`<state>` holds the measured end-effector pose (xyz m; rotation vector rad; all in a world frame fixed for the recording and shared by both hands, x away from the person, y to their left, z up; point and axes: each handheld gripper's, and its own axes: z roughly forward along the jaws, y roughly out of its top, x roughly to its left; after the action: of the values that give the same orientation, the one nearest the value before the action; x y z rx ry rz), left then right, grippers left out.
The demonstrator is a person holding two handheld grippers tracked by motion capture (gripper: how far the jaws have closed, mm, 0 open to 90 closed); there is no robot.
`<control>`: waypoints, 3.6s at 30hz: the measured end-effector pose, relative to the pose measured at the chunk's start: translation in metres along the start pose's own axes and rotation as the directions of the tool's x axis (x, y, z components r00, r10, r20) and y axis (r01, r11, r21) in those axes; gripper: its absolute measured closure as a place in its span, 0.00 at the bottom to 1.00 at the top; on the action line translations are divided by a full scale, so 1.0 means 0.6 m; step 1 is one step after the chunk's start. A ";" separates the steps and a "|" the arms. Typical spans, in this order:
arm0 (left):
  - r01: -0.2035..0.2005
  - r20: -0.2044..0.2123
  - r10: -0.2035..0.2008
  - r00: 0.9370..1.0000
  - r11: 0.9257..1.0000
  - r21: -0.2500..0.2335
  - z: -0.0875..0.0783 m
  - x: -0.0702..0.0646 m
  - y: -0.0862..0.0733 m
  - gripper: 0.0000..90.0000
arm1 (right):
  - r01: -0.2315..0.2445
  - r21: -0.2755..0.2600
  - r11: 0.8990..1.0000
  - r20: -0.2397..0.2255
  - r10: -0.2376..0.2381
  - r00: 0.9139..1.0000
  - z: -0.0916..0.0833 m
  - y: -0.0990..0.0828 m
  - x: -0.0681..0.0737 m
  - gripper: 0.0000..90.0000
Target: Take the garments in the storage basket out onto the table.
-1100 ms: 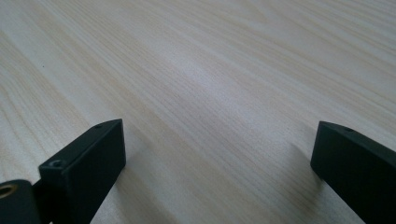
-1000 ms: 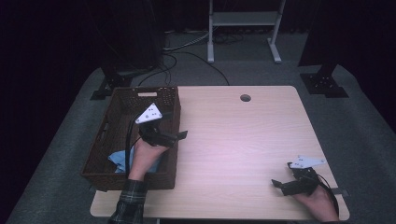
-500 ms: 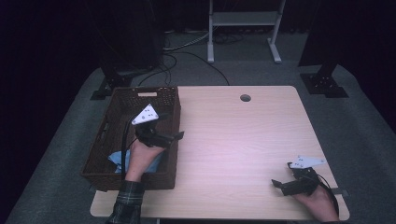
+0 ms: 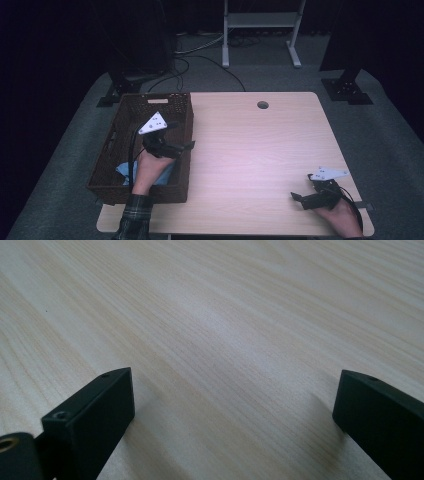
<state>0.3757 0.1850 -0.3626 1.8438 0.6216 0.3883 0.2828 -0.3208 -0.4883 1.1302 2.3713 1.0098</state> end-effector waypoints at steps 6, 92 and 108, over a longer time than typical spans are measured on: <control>0.005 -0.009 -0.005 1.000 1.000 -0.007 -0.008 0.004 -0.001 0.00 | -0.001 0.000 1.000 0.000 0.001 1.000 0.000 0.000 0.000 0.02; 0.045 -0.096 -0.051 0.994 0.997 -0.059 -0.098 0.052 -0.029 0.00 | 0.000 0.000 1.000 0.000 0.000 1.000 0.000 0.000 0.000 0.02; 0.051 -0.113 -0.056 0.992 0.998 -0.047 -0.121 0.065 -0.036 0.00 | 0.000 0.000 1.000 0.000 0.000 1.000 0.000 0.000 0.000 0.02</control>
<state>0.3630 0.2692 -0.3590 1.7686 0.7335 0.4706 0.2828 -0.3208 -0.4882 1.1307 2.3712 1.0099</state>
